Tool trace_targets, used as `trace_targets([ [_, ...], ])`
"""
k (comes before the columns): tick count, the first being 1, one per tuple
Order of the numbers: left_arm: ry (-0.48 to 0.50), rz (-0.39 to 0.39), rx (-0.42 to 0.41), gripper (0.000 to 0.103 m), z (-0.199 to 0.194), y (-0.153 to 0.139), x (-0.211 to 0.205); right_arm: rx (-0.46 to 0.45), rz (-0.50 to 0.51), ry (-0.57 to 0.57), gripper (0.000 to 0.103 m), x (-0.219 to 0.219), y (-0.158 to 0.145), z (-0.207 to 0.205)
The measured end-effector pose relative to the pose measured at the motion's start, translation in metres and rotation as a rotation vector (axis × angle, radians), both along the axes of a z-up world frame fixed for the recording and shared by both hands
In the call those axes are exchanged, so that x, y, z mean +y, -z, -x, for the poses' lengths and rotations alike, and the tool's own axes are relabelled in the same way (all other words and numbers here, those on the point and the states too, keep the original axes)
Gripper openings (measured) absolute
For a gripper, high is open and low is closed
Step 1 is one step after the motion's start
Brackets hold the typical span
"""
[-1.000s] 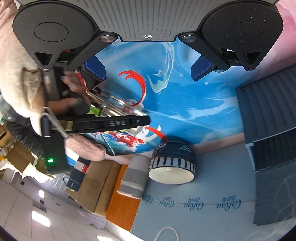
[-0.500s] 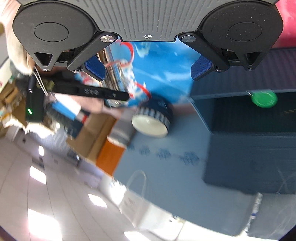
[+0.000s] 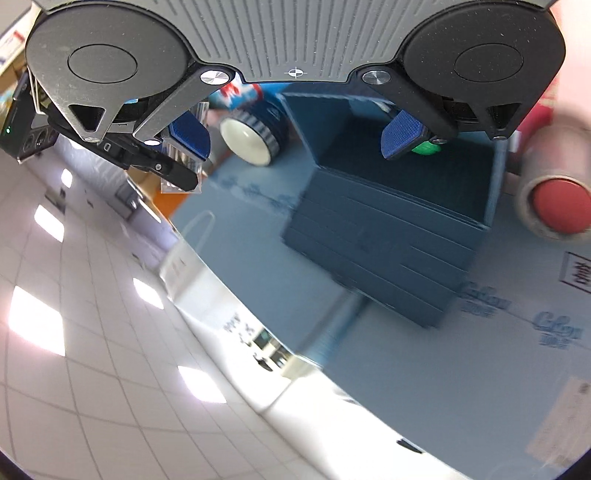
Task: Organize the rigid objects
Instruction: 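Lower the glass bottle into the blue box and open the right tool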
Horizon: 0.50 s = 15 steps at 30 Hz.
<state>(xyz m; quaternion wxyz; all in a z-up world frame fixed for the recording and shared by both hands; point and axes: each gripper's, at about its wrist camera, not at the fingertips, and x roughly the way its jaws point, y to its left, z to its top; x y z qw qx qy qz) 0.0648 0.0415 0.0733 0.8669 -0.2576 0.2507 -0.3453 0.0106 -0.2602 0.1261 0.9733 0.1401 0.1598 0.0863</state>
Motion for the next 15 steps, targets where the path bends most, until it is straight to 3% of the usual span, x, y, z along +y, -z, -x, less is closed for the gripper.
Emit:
trace_targets([
  [9,-0.093,0.094,0.082,0.1,-0.02,0.014,0.044,-0.034,0.026,-0.118,0.035,0.065,0.01,-0.057],
  [15,-0.137,0.111,0.088,0.1,-0.023,0.016,0.051,-0.044,0.134,-0.158,0.035,0.095,0.035,-0.077],
])
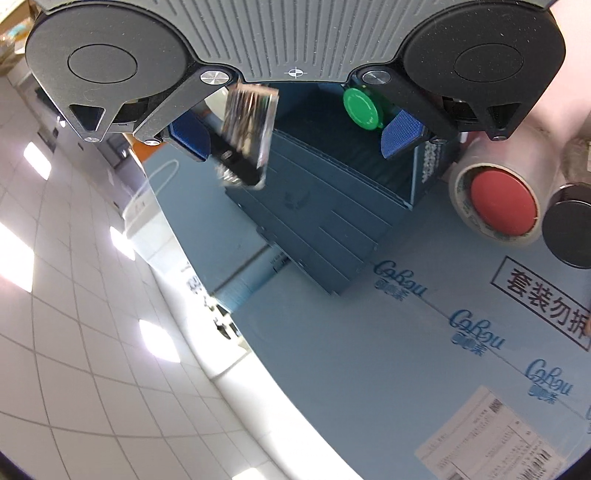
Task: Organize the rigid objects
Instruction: 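Lower the glass bottle into the blue box and open the right tool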
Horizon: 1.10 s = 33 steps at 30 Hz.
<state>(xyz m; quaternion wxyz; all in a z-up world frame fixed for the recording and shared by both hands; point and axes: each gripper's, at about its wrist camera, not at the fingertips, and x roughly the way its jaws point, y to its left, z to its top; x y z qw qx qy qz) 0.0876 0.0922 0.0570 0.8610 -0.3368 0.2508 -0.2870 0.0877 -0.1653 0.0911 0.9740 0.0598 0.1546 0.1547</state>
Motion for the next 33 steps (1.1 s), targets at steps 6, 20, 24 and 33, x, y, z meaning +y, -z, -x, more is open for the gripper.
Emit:
trace_targets([
  [6,-0.009,-0.012,-0.003,0.1,-0.001,0.001,0.0,-0.101,0.196,-0.065,0.035,0.025,0.014,-0.006],
  [20,-0.009,-0.023,0.022,0.1,-0.008,0.006,-0.002,-0.167,0.465,-0.091,0.034,0.046,0.041,-0.014],
  [24,-0.006,-0.022,0.02,0.1,-0.007,0.006,-0.002,-0.17,0.543,-0.117,0.034,0.052,0.049,-0.012],
  [33,-0.002,-0.028,0.027,0.1,-0.009,0.007,-0.003,0.019,0.413,-0.207,0.035,0.05,0.05,-0.021],
])
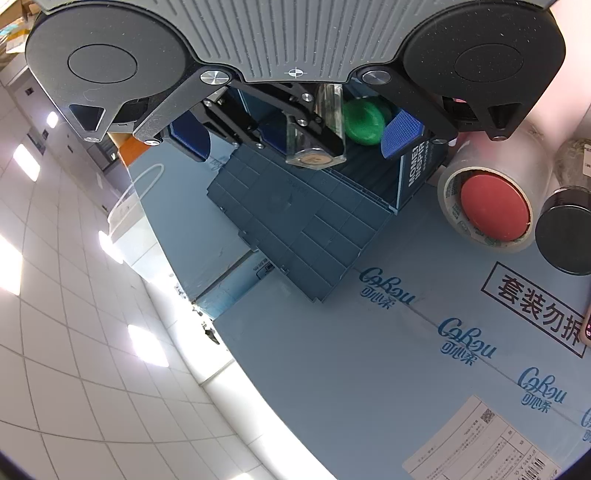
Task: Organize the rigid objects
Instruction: 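Lower the glass bottle into the blue box and open the right tool, then withdraw the right tool from the box toward the green tube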
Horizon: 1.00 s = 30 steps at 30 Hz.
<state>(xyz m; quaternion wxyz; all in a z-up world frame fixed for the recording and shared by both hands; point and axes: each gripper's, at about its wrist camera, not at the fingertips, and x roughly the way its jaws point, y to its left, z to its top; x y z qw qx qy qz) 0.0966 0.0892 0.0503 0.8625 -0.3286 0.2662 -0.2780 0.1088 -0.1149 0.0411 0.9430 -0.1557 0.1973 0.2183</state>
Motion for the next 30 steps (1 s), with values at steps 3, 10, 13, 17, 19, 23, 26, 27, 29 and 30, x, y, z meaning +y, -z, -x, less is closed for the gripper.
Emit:
trace_targets([
  [3,0.001,0.003,0.001,0.1,0.0,0.0,0.001,0.032,-0.036,0.013,0.036,-0.002,-0.004,-0.001],
  [10,0.001,0.003,0.0,0.1,0.0,0.0,0.001,0.101,-0.139,0.045,0.039,-0.006,-0.01,-0.008],
  [13,-0.003,0.009,-0.003,0.1,0.001,0.0,0.002,0.117,-0.168,0.018,0.04,0.0,-0.007,-0.01],
  [17,-0.004,0.014,-0.006,0.1,0.002,-0.001,0.003,0.177,-0.2,0.017,0.037,0.002,0.001,-0.015],
  [19,-0.002,0.013,-0.005,0.1,0.002,-0.001,0.003,0.206,-0.238,0.02,0.037,0.002,0.003,-0.018],
  [23,0.002,0.01,-0.005,0.1,0.002,-0.001,0.001,0.258,-0.318,0.04,0.037,-0.006,0.002,-0.02],
  [26,0.003,0.01,-0.008,0.1,0.002,-0.002,0.0,0.283,-0.381,0.062,0.039,-0.017,-0.002,-0.016],
  [27,0.004,0.01,-0.01,0.1,0.003,-0.002,0.0,0.29,-0.405,0.073,0.04,-0.02,-0.004,-0.014],
  [29,0.006,0.01,-0.013,0.1,0.003,-0.002,0.0,0.299,-0.452,0.101,0.047,-0.026,-0.008,-0.01],
  [30,0.008,0.01,-0.015,0.1,0.003,-0.003,-0.001,0.303,-0.478,0.12,0.049,-0.029,-0.01,-0.008],
])
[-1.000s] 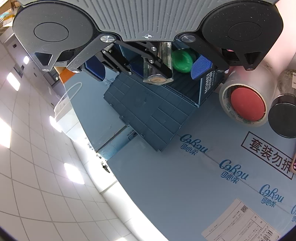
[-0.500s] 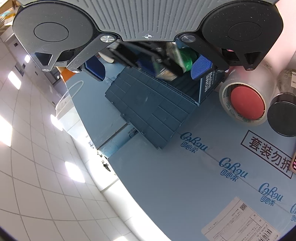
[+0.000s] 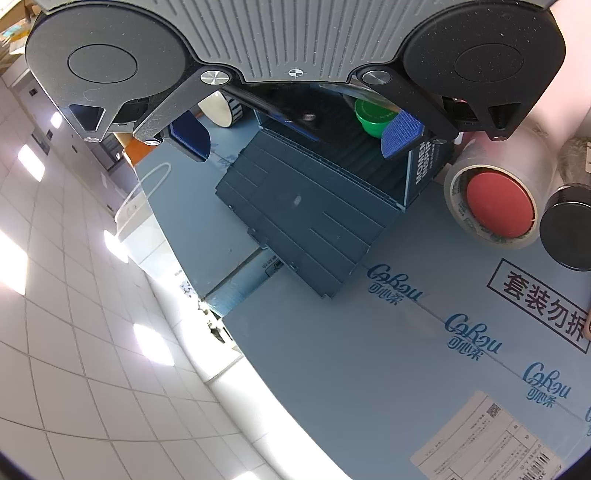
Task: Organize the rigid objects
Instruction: 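Withdraw the right tool from the box toward the green tube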
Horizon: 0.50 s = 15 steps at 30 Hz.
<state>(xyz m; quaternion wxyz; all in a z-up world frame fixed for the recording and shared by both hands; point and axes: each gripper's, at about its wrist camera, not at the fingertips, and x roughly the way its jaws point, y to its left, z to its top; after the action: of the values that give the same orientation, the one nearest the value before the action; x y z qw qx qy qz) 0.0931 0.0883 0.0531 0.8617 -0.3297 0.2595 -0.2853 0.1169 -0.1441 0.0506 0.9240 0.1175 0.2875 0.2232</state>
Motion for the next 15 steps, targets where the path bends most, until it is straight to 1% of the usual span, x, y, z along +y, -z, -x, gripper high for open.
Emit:
trace_targets([
  [1,0.003,0.0,-0.002,0.1,0.0,-0.001,-0.001,0.009,-0.025,0.024,0.054,-0.005,-0.002,0.003],
  [6,0.023,-0.004,-0.018,0.1,0.004,-0.004,-0.006,0.03,-0.133,0.133,0.06,-0.033,-0.014,0.024],
  [9,0.042,-0.011,-0.029,0.1,0.007,-0.007,-0.011,0.012,-0.159,0.177,0.065,-0.047,-0.021,0.04],
  [11,0.054,-0.02,-0.033,0.1,0.008,-0.008,-0.015,0.003,-0.176,0.201,0.071,-0.056,-0.024,0.049],
  [15,0.079,-0.037,-0.042,0.1,0.011,-0.01,-0.022,-0.02,-0.204,0.25,0.081,-0.071,-0.03,0.068],
])
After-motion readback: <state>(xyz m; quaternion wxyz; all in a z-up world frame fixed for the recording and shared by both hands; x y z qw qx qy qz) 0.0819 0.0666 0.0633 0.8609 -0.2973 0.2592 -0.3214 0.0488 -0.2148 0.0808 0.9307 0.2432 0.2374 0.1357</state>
